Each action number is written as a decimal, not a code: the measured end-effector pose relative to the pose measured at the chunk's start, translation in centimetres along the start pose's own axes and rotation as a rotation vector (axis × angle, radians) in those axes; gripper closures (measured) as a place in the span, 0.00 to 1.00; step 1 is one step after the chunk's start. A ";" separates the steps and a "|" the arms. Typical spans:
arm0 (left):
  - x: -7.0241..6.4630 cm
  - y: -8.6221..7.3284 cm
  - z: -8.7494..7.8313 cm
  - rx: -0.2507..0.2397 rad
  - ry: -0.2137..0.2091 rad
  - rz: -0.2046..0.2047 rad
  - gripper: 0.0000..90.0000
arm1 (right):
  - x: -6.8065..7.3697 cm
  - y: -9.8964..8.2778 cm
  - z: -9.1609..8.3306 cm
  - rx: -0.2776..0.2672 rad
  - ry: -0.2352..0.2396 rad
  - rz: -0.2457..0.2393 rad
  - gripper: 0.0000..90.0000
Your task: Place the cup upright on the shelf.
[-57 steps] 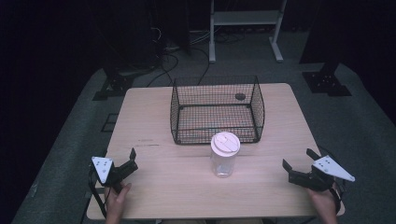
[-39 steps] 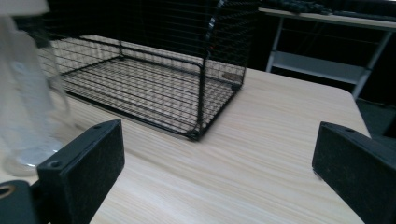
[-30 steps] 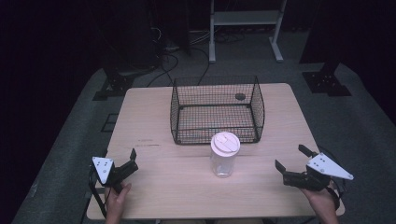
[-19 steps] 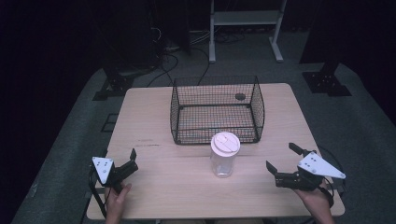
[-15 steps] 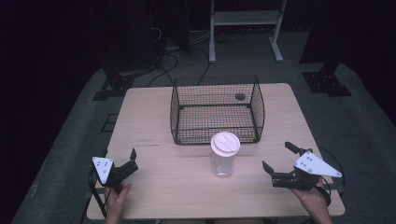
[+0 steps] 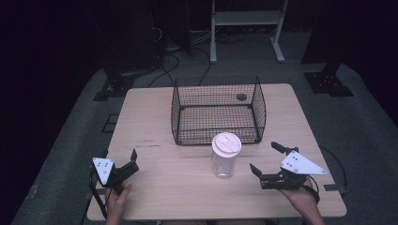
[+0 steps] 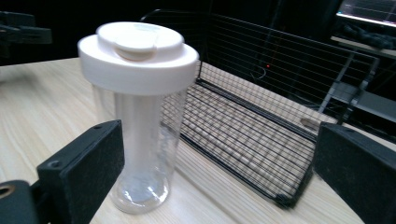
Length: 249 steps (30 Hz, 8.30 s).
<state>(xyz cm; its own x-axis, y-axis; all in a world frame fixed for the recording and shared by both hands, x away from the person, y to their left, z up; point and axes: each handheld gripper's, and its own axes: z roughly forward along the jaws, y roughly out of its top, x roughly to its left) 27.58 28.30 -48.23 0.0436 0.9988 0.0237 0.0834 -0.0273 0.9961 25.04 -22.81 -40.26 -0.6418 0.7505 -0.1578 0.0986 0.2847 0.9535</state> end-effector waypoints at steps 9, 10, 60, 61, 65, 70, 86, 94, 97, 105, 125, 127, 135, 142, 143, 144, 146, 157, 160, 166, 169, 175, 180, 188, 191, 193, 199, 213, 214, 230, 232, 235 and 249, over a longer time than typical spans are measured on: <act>0.0 0.0 0.0 -0.001 0.000 -0.003 0.00 | 1.5 0.8 1.6 -0.008 0.055 -0.019 0.02; 0.0 0.0 0.0 -0.001 0.000 -0.003 0.00 | 1.7 0.9 1.8 -0.009 0.060 -0.020 0.01; 0.0 0.0 0.0 -0.003 -0.003 -0.005 0.00 | 4.4 1.8 9.0 -0.039 0.064 -0.031 0.04; 0.0 0.0 0.0 -0.003 -0.003 -0.005 0.00 | 4.4 1.7 9.0 -0.041 0.063 -0.034 0.04; 0.0 0.0 0.0 -0.002 -0.003 -0.005 0.00 | 4.4 1.7 9.0 -0.041 0.062 -0.042 0.04; 0.1 0.0 0.0 -0.002 -0.003 -0.006 0.00 | 4.5 1.7 8.9 -0.046 0.049 -0.037 0.04; 0.1 0.0 0.0 -0.002 -0.002 -0.006 0.00 | 3.7 3.9 8.2 -0.043 0.042 -0.067 0.04; 0.1 0.0 0.0 0.000 -0.002 -0.007 0.00 | 2.6 5.5 7.8 -0.054 0.040 -0.061 0.04; 0.1 0.0 0.0 -0.001 -0.002 -0.007 0.00 | 2.2 6.1 7.7 -0.060 0.044 -0.056 0.04; 0.1 0.0 0.0 -0.001 -0.003 -0.007 0.00 | 1.4 7.4 7.4 -0.054 0.036 -0.071 0.04; 0.1 0.0 0.0 -0.003 -0.004 -0.008 0.00 | -0.1 10.9 7.5 -0.061 0.016 -0.114 0.04; 0.1 0.0 0.0 -0.003 -0.004 -0.010 0.00 | -0.2 11.3 7.7 -0.062 0.017 -0.118 0.04; 0.1 0.0 0.0 -0.002 -0.004 -0.010 0.00 | -0.5 12.7 8.2 -0.063 0.027 -0.133 0.04; 0.1 0.0 0.0 -0.002 -0.004 -0.011 0.00 | -0.6 13.9 8.8 -0.066 0.028 -0.148 0.04; 0.1 0.0 0.0 -0.002 -0.004 -0.011 0.00 | -0.7 14.1 8.8 -0.065 0.028 -0.147 0.04; 0.1 0.0 0.0 -0.002 -0.005 -0.011 0.00 | -0.7 14.3 8.9 -0.068 0.027 -0.149 0.04; 0.1 0.0 0.0 -0.002 -0.004 -0.011 0.00 | -0.8 14.7 9.2 -0.069 0.025 -0.147 0.04; 0.1 0.0 0.0 -0.003 -0.005 -0.016 0.00 | -2.1 16.3 10.7 -0.086 -0.005 -0.145 0.04; 0.1 0.0 0.0 -0.004 -0.005 -0.015 0.00 | -2.3 16.8 11.2 -0.086 -0.012 -0.148 0.04; 0.1 0.0 0.0 -0.005 -0.006 -0.016 0.00 | -2.9 17.4 12.6 -0.076 -0.032 -0.151 0.04; 0.1 0.0 0.0 -0.004 -0.006 -0.017 0.00 | -3.2 17.6 13.2 -0.074 -0.041 -0.145 0.04; 0.1 0.0 0.0 -0.004 -0.007 -0.016 0.00 | -3.3 17.7 14.9 -0.062 -0.051 -0.149 0.04; 0.2 0.0 0.0 -0.004 -0.008 -0.014 0.00 | -3.4 17.4 16.4 -0.063 -0.045 -0.141 0.04; 0.2 0.0 0.0 -0.005 -0.009 -0.020 0.00 | -3.7 16.3 18.8 -0.041 -0.037 -0.113 0.04; 0.2 0.0 0.0 -0.005 -0.009 -0.020 0.00 | -3.8 15.7 19.7 -0.024 -0.037 -0.112 0.04; 0.2 0.0 0.0 -0.005 -0.010 -0.018 0.00 | -4.0 15.3 20.3 -0.019 -0.037 -0.103 0.04; 0.2 0.0 0.0 -0.004 -0.008 -0.022 0.00 | -4.4 14.2 21.8 0.011 -0.040 -0.083 0.04; 0.2 0.0 0.0 -0.006 -0.008 -0.021 0.00 | -4.7 12.2 24.1 0.050 -0.045 -0.070 0.04; 0.2 0.0 0.0 -0.006 -0.009 -0.021 0.00 | -4.7 12.1 24.3 0.054 -0.044 -0.067 0.04; 0.2 0.0 0.0 -0.006 -0.009 -0.024 0.00 | -5.2 9.9 26.3 0.093 -0.036 -0.035 0.04; 0.2 0.0 0.0 -0.006 -0.010 -0.024 0.00 | -5.3 9.6 26.5 0.104 -0.039 -0.036 0.04; 0.2 0.0 0.0 -0.007 -0.011 -0.024 0.00 | -5.5 9.1 26.8 0.110 -0.028 -0.027 0.04; 0.2 0.0 0.0 -0.006 -0.011 -0.022 0.00 | -5.7 8.0 26.9 0.144 -0.022 -0.034 0.04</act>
<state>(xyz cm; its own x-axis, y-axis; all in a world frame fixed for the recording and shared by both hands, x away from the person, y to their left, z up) 27.57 28.50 -48.23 0.0530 0.9986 0.0006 0.0782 -0.0047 0.9969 49.90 -8.76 -38.66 -0.6296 0.7517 -0.1965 0.1864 0.3916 0.9010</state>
